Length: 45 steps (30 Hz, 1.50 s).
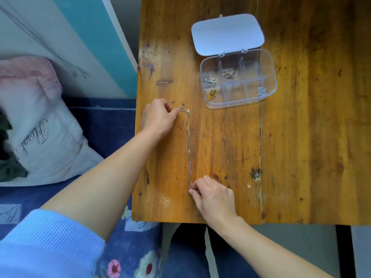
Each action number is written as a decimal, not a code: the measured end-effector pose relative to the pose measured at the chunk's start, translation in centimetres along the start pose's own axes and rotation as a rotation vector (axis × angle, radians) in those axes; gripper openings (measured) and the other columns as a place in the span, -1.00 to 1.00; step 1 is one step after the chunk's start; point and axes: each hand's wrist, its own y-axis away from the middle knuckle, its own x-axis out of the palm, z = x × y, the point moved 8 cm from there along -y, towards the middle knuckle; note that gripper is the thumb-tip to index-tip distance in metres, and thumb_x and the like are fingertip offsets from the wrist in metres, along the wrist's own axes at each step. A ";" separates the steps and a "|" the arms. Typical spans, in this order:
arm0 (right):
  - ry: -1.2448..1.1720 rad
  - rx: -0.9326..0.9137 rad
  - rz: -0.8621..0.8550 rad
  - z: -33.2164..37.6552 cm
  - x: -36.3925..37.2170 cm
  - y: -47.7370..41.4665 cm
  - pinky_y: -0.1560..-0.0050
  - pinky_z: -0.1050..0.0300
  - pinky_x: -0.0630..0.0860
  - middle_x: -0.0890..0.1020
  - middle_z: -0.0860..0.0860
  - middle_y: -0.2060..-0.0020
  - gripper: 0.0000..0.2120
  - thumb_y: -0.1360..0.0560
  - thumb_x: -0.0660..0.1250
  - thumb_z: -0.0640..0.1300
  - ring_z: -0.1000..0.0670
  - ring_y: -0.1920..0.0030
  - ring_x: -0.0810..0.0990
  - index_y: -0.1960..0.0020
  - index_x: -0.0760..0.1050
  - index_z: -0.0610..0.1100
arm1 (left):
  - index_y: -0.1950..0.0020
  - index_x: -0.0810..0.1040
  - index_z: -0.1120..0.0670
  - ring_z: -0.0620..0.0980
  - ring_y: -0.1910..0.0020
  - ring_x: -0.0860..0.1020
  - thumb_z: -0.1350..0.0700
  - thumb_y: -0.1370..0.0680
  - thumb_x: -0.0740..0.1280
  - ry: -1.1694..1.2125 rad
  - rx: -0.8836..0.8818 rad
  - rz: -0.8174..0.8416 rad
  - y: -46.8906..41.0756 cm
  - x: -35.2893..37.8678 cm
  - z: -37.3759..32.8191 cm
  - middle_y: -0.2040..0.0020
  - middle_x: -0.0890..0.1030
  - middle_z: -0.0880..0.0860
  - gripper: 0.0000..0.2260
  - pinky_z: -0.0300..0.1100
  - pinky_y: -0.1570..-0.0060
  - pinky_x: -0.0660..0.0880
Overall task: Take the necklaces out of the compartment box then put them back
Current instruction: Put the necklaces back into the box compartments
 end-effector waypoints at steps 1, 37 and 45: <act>-0.006 -0.007 0.005 -0.1 0.0 0.2 0.47 0.18 0.37 0.61 0.06 0.27 -0.89 -0.46 0.44 -0.04 0.04 0.31 0.60 0.15 0.58 -0.06 | 0.16 0.56 0.07 0.11 0.08 0.58 -0.11 -0.52 0.37 -0.015 -0.014 -0.007 0.0 0.1 0.0 0.15 0.61 0.05 -0.75 -0.01 0.08 0.56; -0.728 0.515 -0.444 -26.9 -13.2 5.1 0.25 0.35 0.55 0.69 0.03 0.30 -0.89 -0.42 0.47 -0.27 0.14 0.31 0.68 0.10 0.60 -0.11 | 0.03 0.63 0.29 0.11 0.26 0.68 0.35 -0.49 0.40 0.593 0.201 0.268 2.3 8.9 -24.0 0.18 0.67 0.24 -0.92 -0.08 0.17 0.66; -0.551 0.506 -0.355 -34.7 -16.8 3.9 0.34 0.12 0.57 0.62 0.13 0.42 -0.92 -0.43 0.48 -0.09 0.14 0.36 0.61 0.23 0.61 -0.01 | 0.08 0.69 0.21 0.01 0.21 0.66 0.33 -0.53 0.32 0.051 0.632 0.089 1.2 17.1 -38.6 0.15 0.69 0.12 -0.85 -0.08 0.14 0.64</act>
